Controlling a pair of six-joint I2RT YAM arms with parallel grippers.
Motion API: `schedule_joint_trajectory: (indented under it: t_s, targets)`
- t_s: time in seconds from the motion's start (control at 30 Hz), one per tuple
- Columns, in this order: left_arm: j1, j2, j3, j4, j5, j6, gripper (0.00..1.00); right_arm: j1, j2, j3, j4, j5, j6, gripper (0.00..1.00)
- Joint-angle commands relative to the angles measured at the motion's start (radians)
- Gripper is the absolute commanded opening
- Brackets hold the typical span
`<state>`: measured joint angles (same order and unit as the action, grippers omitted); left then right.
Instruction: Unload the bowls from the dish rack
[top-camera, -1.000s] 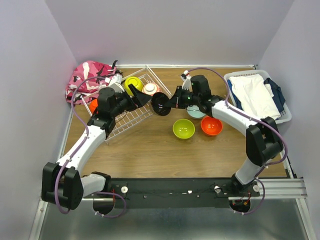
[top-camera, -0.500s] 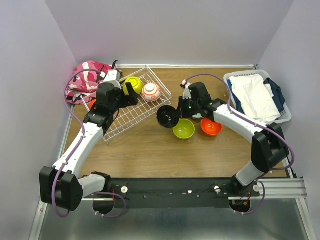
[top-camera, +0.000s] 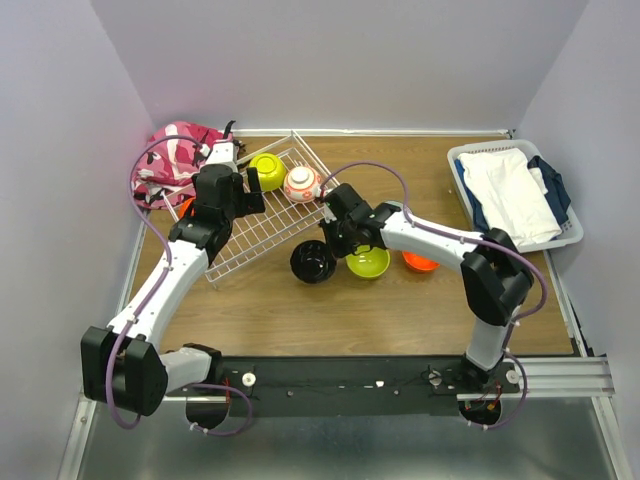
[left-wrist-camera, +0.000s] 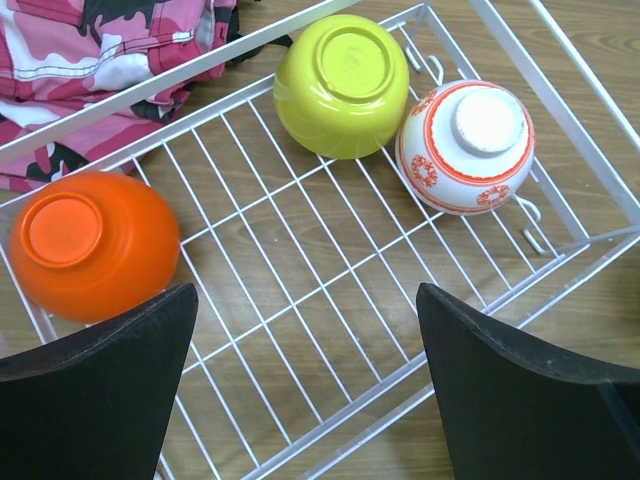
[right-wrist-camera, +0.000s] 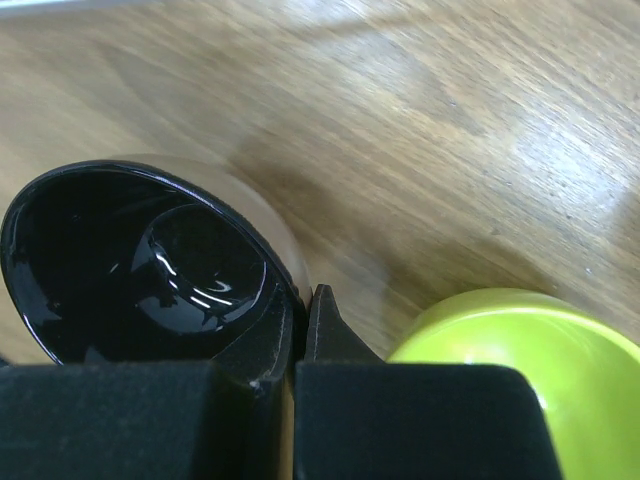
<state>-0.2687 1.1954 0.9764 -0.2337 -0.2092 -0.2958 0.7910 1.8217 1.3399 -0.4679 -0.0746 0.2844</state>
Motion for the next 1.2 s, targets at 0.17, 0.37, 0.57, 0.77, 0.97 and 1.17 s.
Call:
schedule_joint_trajectory:
  t_s: [0.17, 0.37, 0.57, 0.77, 0.97, 1.17]
  targets:
    - [-0.003, 0.009, 0.03, -0.021, -0.052, 0.052, 0.99, 0.024, 0.067, 0.065, -0.089, 0.148, -0.013, 0.07]
    - [-0.003, 0.035, 0.051, -0.042, -0.024, 0.041, 0.99, 0.027, 0.036, 0.067, -0.083, 0.164, -0.014, 0.39]
    - [-0.004, 0.075, 0.073, -0.047, 0.004, 0.046, 0.99, 0.028, -0.041, 0.053, -0.018, 0.127, -0.019, 0.68]
    - [-0.004, 0.153, 0.152, -0.085, -0.001, 0.115, 0.99, 0.028, -0.185, -0.039, 0.11, 0.148, -0.028, 0.84]
    - [-0.004, 0.251, 0.232, -0.101, 0.071, 0.0, 0.99, 0.03, -0.32, -0.166, 0.239, 0.24, -0.002, 0.93]
    - [-0.004, 0.34, 0.263, -0.049, 0.191, -0.187, 0.99, 0.03, -0.386, -0.223, 0.273, 0.317, 0.004, 0.99]
